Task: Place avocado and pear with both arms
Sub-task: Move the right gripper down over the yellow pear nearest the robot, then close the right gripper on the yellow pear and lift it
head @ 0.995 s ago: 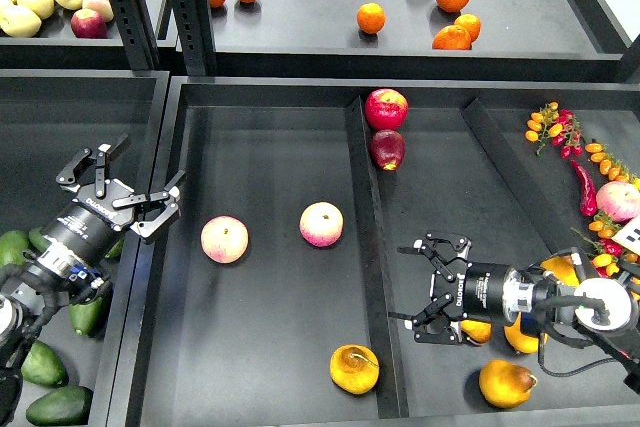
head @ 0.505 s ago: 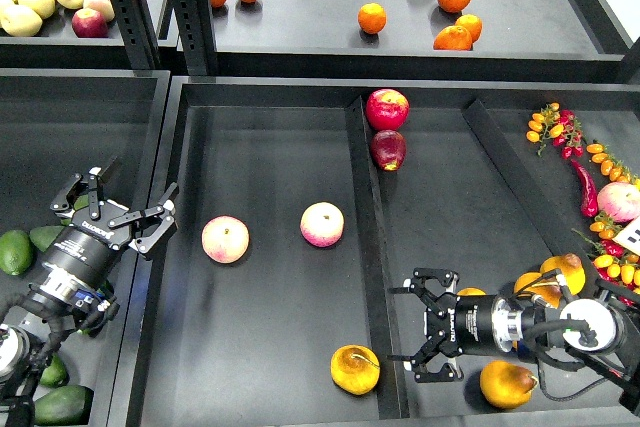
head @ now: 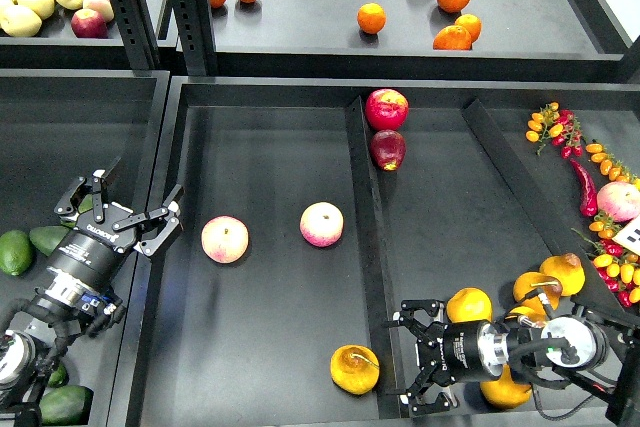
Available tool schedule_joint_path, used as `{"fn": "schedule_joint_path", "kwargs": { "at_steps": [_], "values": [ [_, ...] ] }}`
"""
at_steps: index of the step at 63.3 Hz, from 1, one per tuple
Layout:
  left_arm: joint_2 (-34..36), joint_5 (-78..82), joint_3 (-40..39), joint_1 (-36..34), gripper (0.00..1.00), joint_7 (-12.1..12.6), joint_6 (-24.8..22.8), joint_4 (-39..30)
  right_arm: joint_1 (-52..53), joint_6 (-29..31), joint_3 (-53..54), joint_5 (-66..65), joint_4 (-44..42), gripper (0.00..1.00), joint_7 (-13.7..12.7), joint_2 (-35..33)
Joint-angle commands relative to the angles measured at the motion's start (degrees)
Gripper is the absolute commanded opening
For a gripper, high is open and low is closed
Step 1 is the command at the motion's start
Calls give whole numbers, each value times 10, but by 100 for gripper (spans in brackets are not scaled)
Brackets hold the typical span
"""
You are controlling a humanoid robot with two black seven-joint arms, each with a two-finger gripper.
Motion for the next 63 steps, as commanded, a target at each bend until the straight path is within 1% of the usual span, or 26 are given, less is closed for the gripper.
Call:
{"fn": "schedule_joint_path", "kwargs": {
  "at_steps": [1, 14, 28, 57, 63],
  "values": [
    [0, 1, 0, 2, 99, 0, 0, 0, 1, 0, 1, 0, -16, 100, 0, 17],
    [0, 0, 1, 8, 99, 0, 0, -4, 6, 0, 0, 1, -35, 100, 0, 38],
    [0, 3, 2, 14, 99, 0, 0, -22, 3, -2, -1, 0, -52, 100, 0, 63],
    [0, 4, 5, 21, 99, 0, 0, -31, -1, -7, -17, -1, -74, 99, 0, 87],
    [0, 4, 5, 26, 99, 0, 0, -36, -1, -9, -18, -5, -77, 95, 0, 88]
  ]
}}
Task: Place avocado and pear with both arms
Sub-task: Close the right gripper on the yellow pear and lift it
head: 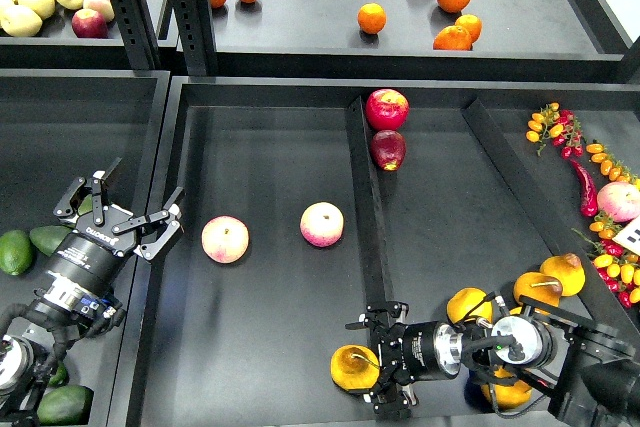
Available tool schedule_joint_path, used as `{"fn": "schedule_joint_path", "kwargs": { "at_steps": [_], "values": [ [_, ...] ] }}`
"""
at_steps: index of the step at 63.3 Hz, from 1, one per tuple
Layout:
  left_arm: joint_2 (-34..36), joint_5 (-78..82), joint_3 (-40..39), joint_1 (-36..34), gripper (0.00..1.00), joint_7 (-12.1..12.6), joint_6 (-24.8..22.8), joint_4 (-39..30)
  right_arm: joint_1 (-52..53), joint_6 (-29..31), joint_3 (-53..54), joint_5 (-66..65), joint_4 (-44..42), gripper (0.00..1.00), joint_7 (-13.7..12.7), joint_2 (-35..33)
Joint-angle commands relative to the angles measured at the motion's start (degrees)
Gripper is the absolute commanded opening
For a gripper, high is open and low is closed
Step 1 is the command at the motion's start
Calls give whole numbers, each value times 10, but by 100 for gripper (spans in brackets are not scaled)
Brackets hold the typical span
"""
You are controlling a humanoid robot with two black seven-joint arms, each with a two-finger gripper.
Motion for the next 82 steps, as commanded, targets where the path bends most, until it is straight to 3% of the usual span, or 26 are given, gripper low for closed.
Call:
{"fn": "schedule_joint_path", "kwargs": {
  "at_steps": [1, 13, 25, 48, 82],
  "values": [
    [0, -1, 1, 8, 99, 0, 0, -5, 0, -1, -1, -5, -4, 95, 0, 2],
    [0, 0, 1, 15, 99, 0, 0, -13, -2, -1, 3, -17, -22, 89, 0, 12],
    [0, 0, -1, 16, 99, 0, 0, -14, -3, -8, 6, -17, -25, 76, 0, 17],
    [0, 0, -2, 16, 99, 0, 0, -15, -3, -32, 13, -11, -25, 36, 0, 21],
    [0, 0, -2, 17, 99, 0, 0, -17, -2, -27, 38, -12, -23, 28, 0, 20]
  ]
}}
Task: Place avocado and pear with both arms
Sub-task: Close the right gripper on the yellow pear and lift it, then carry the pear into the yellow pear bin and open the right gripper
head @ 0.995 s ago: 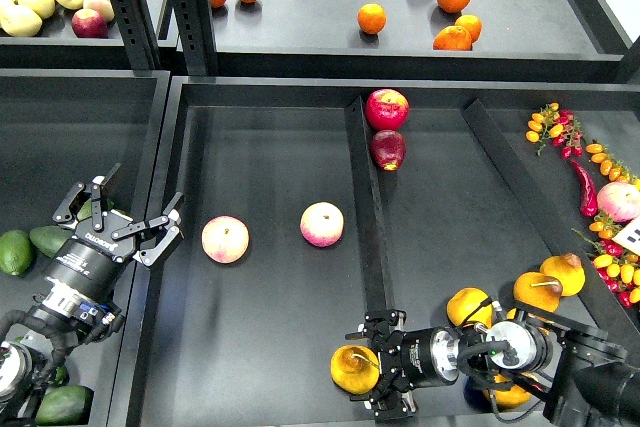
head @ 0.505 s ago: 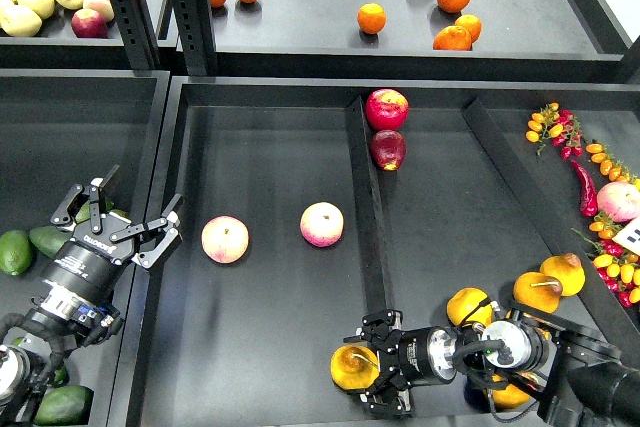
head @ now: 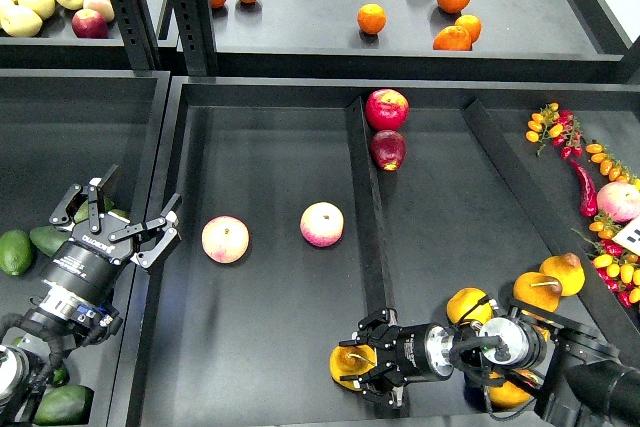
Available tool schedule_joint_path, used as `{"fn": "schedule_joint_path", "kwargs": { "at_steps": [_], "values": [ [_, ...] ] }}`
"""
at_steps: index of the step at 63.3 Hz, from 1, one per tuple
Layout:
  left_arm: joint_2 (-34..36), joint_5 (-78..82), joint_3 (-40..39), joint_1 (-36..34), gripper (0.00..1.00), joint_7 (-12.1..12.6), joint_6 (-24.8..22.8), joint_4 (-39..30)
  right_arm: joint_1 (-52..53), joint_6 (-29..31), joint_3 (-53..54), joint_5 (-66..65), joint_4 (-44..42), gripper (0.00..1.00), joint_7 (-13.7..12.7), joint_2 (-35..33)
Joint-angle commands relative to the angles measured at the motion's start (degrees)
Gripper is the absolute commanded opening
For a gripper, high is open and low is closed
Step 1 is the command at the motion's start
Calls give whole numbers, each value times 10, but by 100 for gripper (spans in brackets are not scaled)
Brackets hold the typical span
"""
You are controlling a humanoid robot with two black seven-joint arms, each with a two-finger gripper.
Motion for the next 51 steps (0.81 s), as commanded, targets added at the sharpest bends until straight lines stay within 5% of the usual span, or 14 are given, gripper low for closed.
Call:
{"fn": "schedule_joint_path", "kwargs": {
  "at_steps": [1, 29, 51],
  "values": [
    [0, 0, 0, 0, 99, 0, 0, 0, 1, 0, 11, 0, 3, 28, 0, 0],
    [0, 0, 0, 0, 99, 0, 0, 0, 11, -9, 127, 1, 5, 28, 0, 12],
    [0, 0, 0, 3, 99, 0, 0, -4, 7, -8, 193, 3, 36, 28, 0, -78]
  ]
}}
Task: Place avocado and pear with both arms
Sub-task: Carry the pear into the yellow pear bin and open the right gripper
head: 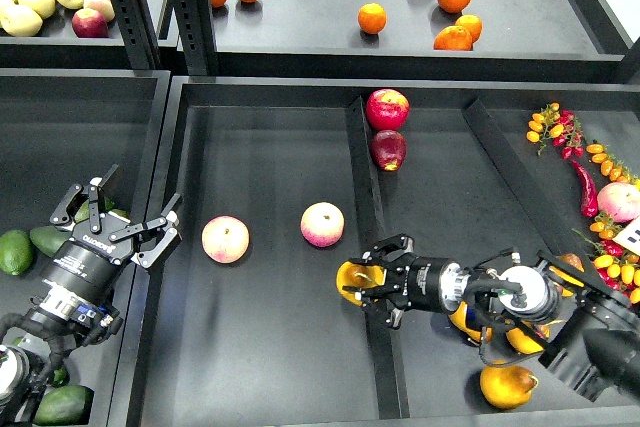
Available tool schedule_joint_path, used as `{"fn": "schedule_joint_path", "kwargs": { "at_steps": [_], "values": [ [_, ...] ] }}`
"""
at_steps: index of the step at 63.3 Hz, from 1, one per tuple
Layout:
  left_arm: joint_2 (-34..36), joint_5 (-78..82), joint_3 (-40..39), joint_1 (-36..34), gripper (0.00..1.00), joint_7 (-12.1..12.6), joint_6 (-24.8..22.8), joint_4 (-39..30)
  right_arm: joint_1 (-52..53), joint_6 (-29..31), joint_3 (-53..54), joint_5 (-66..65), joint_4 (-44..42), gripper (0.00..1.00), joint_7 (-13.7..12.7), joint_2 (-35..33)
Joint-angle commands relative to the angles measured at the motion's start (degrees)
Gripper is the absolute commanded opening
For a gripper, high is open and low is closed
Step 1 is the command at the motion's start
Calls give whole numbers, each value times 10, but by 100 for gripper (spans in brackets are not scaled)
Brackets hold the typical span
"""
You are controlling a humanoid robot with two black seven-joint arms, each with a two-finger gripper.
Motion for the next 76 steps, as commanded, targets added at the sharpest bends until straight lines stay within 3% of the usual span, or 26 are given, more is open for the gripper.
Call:
{"fn": "schedule_joint_path", "kwargs": {
  "at_steps": [1, 22, 60, 76],
  "values": [
    [0, 0, 0, 3, 99, 0, 0, -3, -6, 1, 16, 1, 17, 28, 0, -38],
    [0, 0, 1, 5, 99, 0, 0, -5, -66, 11, 31, 4, 59, 29, 0, -135],
    [0, 0, 0, 8, 99, 0, 0, -5, -160, 13, 20, -36, 74, 30, 0, -120],
    [0, 7, 0, 11, 99, 0, 0, -3, -160, 13, 23, -47, 55, 38, 0, -114]
  ]
}}
